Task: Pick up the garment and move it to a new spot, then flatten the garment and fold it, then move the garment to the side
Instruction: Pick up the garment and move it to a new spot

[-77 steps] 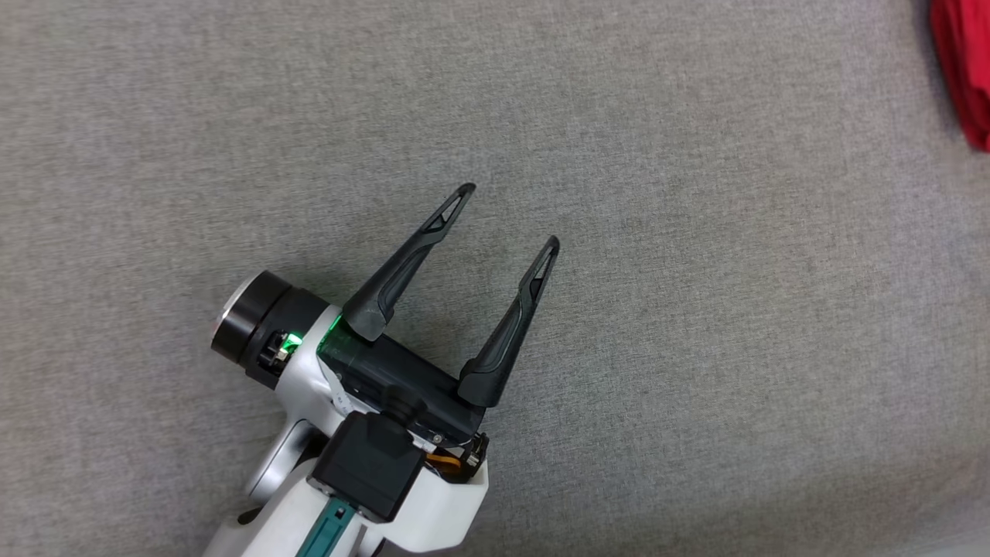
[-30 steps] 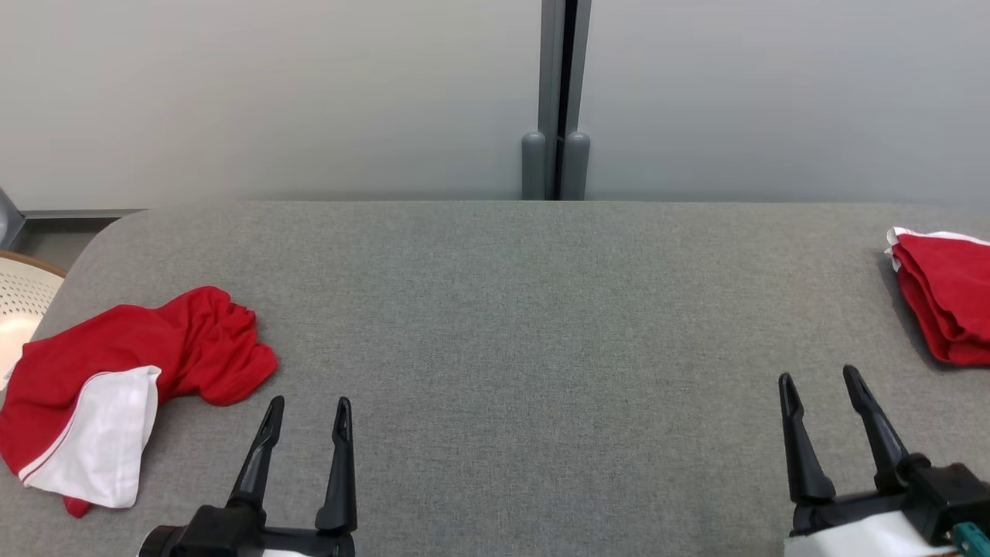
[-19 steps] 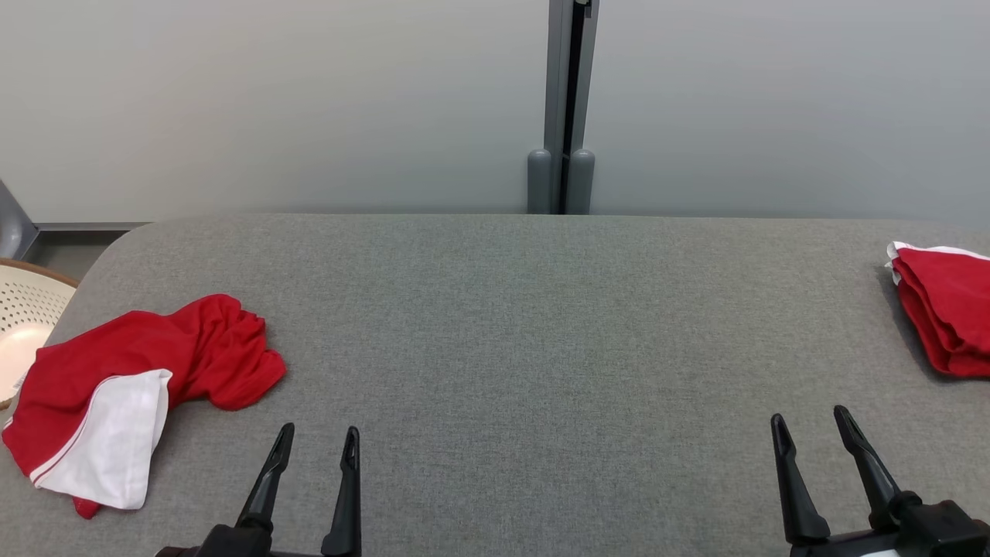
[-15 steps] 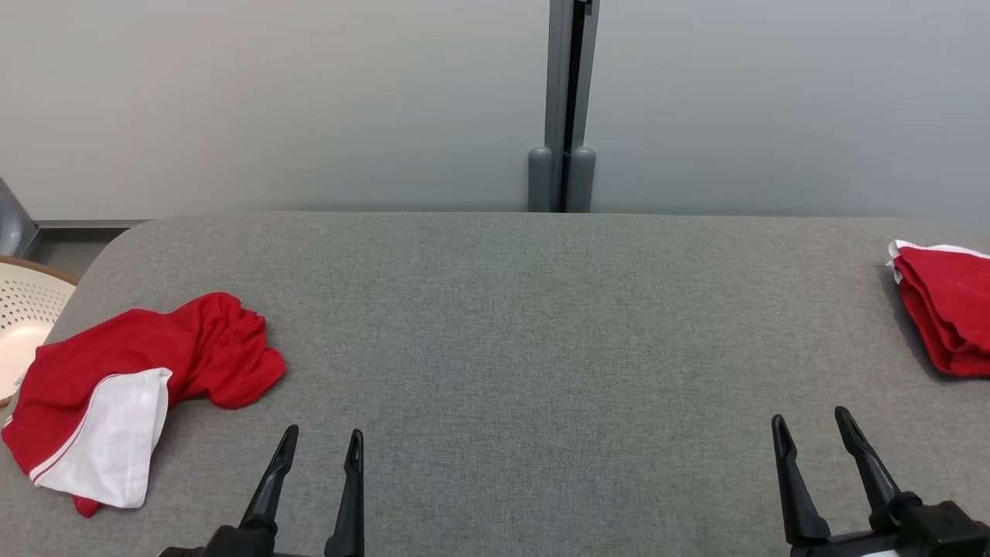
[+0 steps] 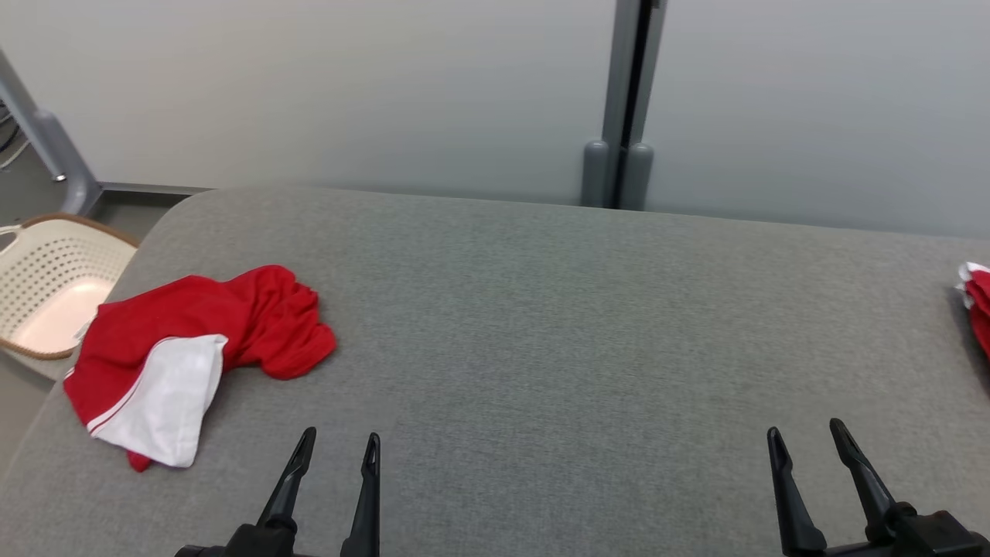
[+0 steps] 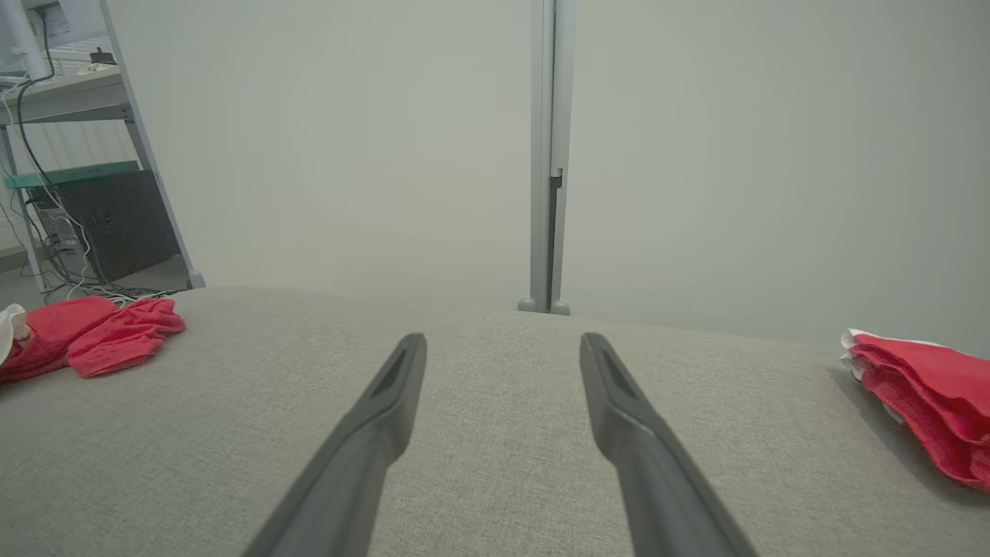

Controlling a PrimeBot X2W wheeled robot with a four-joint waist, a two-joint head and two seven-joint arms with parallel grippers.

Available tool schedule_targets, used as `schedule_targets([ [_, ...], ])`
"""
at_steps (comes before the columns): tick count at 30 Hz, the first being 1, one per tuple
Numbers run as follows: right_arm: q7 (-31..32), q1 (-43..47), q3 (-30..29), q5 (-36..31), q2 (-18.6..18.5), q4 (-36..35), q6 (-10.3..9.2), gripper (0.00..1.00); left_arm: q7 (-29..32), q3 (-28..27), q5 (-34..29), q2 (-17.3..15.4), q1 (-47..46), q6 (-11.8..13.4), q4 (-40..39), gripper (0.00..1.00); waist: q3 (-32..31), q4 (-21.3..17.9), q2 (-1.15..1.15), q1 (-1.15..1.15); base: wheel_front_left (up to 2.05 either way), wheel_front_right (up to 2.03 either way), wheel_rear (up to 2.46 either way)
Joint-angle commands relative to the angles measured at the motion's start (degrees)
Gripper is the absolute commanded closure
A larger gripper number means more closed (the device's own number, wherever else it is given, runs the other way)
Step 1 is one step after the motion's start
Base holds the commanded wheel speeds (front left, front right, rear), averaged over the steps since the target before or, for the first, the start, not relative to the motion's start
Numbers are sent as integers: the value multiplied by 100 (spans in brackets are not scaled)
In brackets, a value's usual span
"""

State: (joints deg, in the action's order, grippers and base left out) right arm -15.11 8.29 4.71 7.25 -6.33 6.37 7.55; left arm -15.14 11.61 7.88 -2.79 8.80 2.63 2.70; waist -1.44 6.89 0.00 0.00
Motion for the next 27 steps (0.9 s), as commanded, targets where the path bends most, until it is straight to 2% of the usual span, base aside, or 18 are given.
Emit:
schedule_targets([
  [1,-5,9,49,38,-28,-35,-12,0,1,5,-10,-22,-85,50,6,0,23,362,0,0,0,0,0],
  [13,-5,-77,300,78,-40,-114,-12,0,1,-2,85,-22,-149,205,-121,0,93,2141,0,0,0,0,0],
  [22,-5,-710,1004,190,-349,218,-12,0,1,-158,352,-22,24,718,-557,0,483,2420,0,0,0,0,0],
  [27,-5,-982,1235,311,-464,379,-12,0,1,-129,394,-20,98,876,-685,0,581,2457,0,0,-7,-7,-7],
])
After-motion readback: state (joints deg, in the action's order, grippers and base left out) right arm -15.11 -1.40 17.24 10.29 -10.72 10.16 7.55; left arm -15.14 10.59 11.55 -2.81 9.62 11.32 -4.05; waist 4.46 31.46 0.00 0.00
